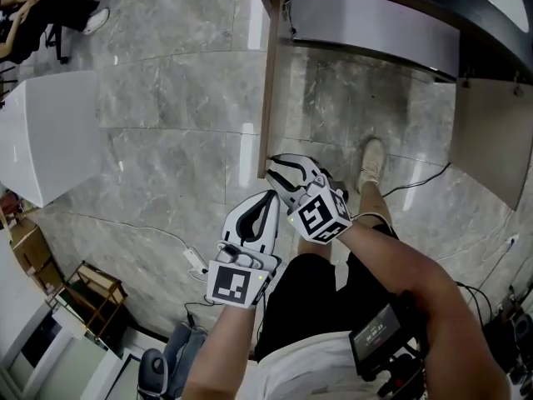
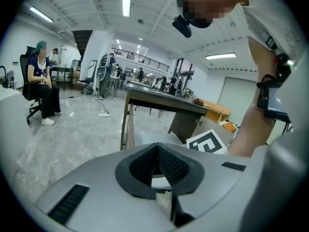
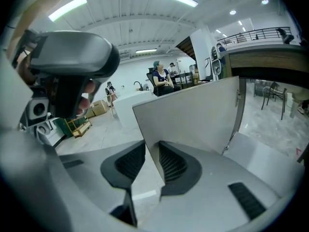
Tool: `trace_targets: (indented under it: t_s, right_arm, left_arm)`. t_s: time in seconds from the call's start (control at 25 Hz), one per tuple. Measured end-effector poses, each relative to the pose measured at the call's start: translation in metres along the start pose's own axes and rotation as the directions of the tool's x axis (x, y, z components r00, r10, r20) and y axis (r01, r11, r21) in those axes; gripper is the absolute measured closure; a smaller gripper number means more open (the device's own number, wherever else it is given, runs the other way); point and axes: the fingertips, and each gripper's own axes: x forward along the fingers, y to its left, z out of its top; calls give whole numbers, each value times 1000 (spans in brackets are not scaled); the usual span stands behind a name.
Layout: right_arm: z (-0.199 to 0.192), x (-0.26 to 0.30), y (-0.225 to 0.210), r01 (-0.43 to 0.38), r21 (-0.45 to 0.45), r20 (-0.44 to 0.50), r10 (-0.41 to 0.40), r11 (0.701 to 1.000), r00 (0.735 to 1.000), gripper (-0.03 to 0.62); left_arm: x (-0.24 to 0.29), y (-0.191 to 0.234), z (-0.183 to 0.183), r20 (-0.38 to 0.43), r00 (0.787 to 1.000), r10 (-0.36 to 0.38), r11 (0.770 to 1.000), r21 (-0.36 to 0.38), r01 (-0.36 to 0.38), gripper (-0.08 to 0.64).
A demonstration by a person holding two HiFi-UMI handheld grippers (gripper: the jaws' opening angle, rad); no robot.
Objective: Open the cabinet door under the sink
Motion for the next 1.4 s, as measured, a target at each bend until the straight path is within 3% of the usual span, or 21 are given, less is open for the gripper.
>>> trace_targets:
  t_s: [0.36, 0.48, 0.64, 1.04, 1.2, 1.4]
  right_arm:
    - [10, 19, 10, -30, -38, -4, 30, 999, 1000, 492]
    - [12, 22, 11, -44, -68, -7, 44, 997, 999, 492]
    - [12, 23, 10, -71, -77, 0, 72, 994, 997, 492]
    - [9, -12, 14, -139, -64, 10, 140, 988, 990, 492]
    - [6, -44, 2, -98, -40, -3, 98, 994, 995, 558]
    - [23, -101, -38, 32, 92, 39, -35, 995, 999, 578]
  left_arm:
    - [-12, 7, -8, -14, 1000, -9, 1000, -3, 9, 551]
    - [-11, 7, 3, 24, 1000, -12, 1000, -1, 12, 551]
    - [-13, 8, -7, -4, 1000, -12, 1000, 2, 12, 551]
    - [-15, -3, 1, 9, 999, -46, 999, 30, 46, 551]
    - [-20, -11, 15, 7, 998, -68, 997, 48, 68, 551]
    - [-25, -22, 28, -30, 992, -125, 989, 71, 127, 551]
